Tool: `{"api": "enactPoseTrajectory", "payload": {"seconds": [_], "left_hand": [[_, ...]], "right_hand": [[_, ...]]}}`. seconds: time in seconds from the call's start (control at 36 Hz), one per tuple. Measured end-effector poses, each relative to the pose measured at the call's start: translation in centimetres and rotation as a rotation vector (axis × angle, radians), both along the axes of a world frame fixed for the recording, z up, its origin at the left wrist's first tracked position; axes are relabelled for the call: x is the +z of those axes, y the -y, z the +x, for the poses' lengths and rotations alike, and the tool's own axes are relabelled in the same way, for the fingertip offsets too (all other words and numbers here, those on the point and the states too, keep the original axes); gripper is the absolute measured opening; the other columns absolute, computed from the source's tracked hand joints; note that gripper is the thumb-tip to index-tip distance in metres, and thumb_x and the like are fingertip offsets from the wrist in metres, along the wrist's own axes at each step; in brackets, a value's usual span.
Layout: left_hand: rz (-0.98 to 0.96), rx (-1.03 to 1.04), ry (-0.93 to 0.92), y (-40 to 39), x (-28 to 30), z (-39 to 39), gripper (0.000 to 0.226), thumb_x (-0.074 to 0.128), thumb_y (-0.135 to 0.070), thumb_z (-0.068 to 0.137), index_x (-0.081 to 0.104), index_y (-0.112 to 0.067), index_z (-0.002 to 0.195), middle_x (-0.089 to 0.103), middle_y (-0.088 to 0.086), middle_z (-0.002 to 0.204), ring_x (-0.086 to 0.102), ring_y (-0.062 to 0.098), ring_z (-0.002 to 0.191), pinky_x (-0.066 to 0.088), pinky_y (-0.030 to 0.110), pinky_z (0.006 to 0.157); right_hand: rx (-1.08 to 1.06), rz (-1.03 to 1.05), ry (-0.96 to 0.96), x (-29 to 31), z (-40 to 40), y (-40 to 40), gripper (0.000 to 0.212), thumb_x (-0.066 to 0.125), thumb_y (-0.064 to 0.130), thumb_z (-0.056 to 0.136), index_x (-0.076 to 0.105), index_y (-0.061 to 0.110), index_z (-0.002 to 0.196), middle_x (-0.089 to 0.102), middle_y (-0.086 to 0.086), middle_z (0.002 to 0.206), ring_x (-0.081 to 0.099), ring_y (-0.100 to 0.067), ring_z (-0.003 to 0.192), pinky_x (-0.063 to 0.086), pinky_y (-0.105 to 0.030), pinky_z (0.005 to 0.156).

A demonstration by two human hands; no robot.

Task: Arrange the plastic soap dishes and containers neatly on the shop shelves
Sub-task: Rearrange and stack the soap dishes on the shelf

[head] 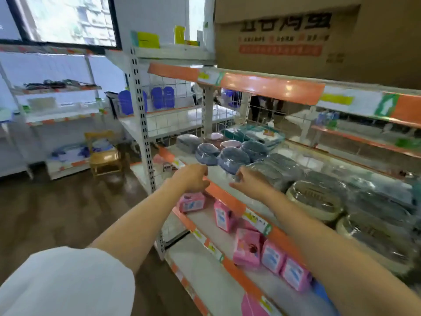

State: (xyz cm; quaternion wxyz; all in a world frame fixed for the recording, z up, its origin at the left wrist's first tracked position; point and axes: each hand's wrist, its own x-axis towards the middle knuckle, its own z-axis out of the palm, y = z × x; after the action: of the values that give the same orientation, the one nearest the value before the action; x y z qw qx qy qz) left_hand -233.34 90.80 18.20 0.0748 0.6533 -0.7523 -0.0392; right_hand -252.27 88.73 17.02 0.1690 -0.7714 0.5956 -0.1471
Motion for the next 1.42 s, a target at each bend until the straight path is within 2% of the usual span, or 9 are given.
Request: {"api": "enactPoseTrajectory", "payload": {"seconds": [0.25,0.53,0.61,0.72,0.89,0.97,1.11,1.25,1.42], "left_hand": [[-0.022,-0.045,-0.010,7.1,1.8,11.3,0.040,0.054,-0.032,0.092,0.055,-0.011,0.126,0.059,0.010,0.125,0.056,0.026,0.113,0.045,0.036,0.089],[0.091,-0.155,-0.123,14.4,-0.6,13.1,0.040,0.055,-0.031,0.093,0.054,-0.012,0.128,0.060,0.009,0.125,0.057,0.027,0.112,0.047,0.037,0.095],[0.084,-0.206,-0.082,16.4,0.0,13.0,0.034,0.051,-0.026,0.094,0.058,-0.010,0.123,0.063,0.010,0.121,0.059,0.028,0.107,0.048,0.036,0.090],[0.068,-0.271,-0.027,20.0,0.8,13.7,0.030,0.044,-0.023,0.094,0.062,-0.008,0.113,0.064,0.013,0.117,0.060,0.030,0.104,0.049,0.037,0.086],[0.068,-0.243,-0.018,25.4,3.3,14.8,0.035,0.052,-0.025,0.095,0.057,-0.007,0.125,0.059,0.010,0.125,0.055,0.027,0.116,0.042,0.029,0.092],[0.046,-0.212,-0.038,28.5,2.7,15.3,0.035,0.057,-0.026,0.092,0.057,-0.009,0.123,0.059,0.008,0.124,0.056,0.026,0.114,0.041,0.026,0.088],[0.097,-0.270,-0.087,31.5,1.2,15.2,0.031,0.048,-0.023,0.096,0.058,-0.010,0.122,0.057,0.006,0.124,0.055,0.025,0.113,0.041,0.026,0.085],[0.096,-0.356,-0.154,35.0,-0.3,14.5,0.026,0.055,-0.029,0.093,0.061,-0.015,0.113,0.064,0.008,0.115,0.060,0.025,0.104,0.047,0.031,0.083],[0.045,-0.421,-0.183,39.2,-1.6,14.1,0.029,0.056,-0.029,0.092,0.063,-0.014,0.116,0.063,0.011,0.117,0.058,0.028,0.107,0.043,0.032,0.080]], "right_hand": [[-0.123,0.034,0.044,-0.1,9.9,5.2,0.038,0.064,0.039,0.088,0.051,0.015,0.115,0.058,-0.011,0.120,0.055,-0.029,0.112,0.044,-0.036,0.091],[-0.242,0.084,0.024,-1.0,12.8,10.6,0.035,0.062,0.042,0.089,0.049,0.015,0.108,0.058,-0.011,0.113,0.056,-0.030,0.105,0.047,-0.041,0.090],[-0.274,0.056,0.062,-0.7,13.5,13.0,0.029,0.062,0.040,0.089,0.049,0.015,0.097,0.055,-0.004,0.095,0.057,-0.026,0.092,0.049,-0.039,0.080],[-0.286,-0.004,0.094,-0.4,14.5,16.8,0.033,0.060,0.033,0.093,0.055,0.004,0.108,0.055,-0.007,0.097,0.052,-0.021,0.085,0.037,-0.030,0.063],[-0.406,-0.040,0.018,-1.0,15.9,23.4,0.050,0.059,0.044,0.090,0.059,0.002,0.117,0.058,-0.017,0.121,0.056,-0.031,0.109,0.042,-0.032,0.085],[-0.448,-0.043,-0.015,-1.3,15.8,25.7,0.035,0.058,0.050,0.087,0.061,0.016,0.083,0.061,-0.013,0.106,0.058,-0.033,0.105,0.045,-0.035,0.086],[-0.521,0.018,0.102,-1.2,15.4,27.4,0.038,0.061,0.040,0.091,0.061,0.011,0.115,0.061,-0.007,0.115,0.059,-0.024,0.104,0.048,-0.037,0.093],[-0.599,0.013,0.215,-2.1,15.2,29.4,0.012,0.065,0.025,0.088,0.070,0.018,0.096,0.068,0.000,0.101,0.062,-0.015,0.091,0.051,-0.032,0.087],[-0.662,-0.038,0.209,-3.9,15.2,31.6,0.008,0.066,0.021,0.087,0.071,0.024,0.093,0.068,0.007,0.103,0.063,-0.012,0.094,0.052,-0.031,0.087]]}}
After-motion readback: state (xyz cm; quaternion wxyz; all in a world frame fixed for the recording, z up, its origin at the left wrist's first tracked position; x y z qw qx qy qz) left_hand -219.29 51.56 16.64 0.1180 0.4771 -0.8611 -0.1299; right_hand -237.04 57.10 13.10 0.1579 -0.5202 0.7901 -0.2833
